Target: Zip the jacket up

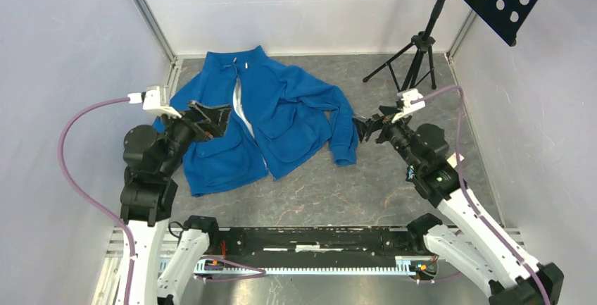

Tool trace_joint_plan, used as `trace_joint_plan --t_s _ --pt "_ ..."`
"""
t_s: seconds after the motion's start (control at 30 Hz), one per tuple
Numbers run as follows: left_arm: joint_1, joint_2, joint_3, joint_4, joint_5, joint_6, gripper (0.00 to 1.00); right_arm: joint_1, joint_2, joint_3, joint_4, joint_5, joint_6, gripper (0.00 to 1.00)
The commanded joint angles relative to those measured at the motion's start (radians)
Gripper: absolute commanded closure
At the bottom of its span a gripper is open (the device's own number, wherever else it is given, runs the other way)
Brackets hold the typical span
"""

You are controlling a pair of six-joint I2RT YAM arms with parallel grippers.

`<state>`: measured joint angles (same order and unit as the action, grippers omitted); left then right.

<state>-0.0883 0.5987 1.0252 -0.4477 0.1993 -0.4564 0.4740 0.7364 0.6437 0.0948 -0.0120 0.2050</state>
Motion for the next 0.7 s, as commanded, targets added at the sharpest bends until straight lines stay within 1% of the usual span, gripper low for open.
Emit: trace_joint_plan --t_s 0.0,0.1,0.27,0.37,0.4,0.5,0.57,0.67 --pt "0.002 0.070 -0.050 -0.063 0.122 0.005 0.00 0.059 0.110 -0.007 0.013 0.006 0.017 0.02" --pt "0.002 0.119 -0.094 -0.098 0.180 0.013 0.00 0.132 0.209 0.039 0.001 0.006 0.022 0.02" --pt "0.000 0.223 -0.155 -0.130 0.248 0.012 0.00 0.316 0.408 0.135 -0.016 0.083 0.062 0.02" --pt "-0.007 0.283 -0.190 -0.130 0.254 -0.018 0.09 0.400 0.508 0.162 0.008 0.081 0.128 0.02" --pt "-0.015 0.303 -0.206 -0.123 0.250 -0.034 0.12 0.416 0.535 0.152 0.044 0.046 0.165 0.02" --pt "-0.062 0.349 -0.257 -0.083 0.247 -0.067 0.19 0.432 0.597 0.105 0.175 -0.070 0.303 0.03" --pt "-0.115 0.371 -0.275 -0.073 0.205 -0.091 0.23 0.435 0.644 0.085 0.241 -0.120 0.368 0.11" --pt "-0.198 0.381 -0.293 -0.040 0.133 -0.117 0.23 0.439 0.723 0.112 0.235 -0.114 0.388 0.19"
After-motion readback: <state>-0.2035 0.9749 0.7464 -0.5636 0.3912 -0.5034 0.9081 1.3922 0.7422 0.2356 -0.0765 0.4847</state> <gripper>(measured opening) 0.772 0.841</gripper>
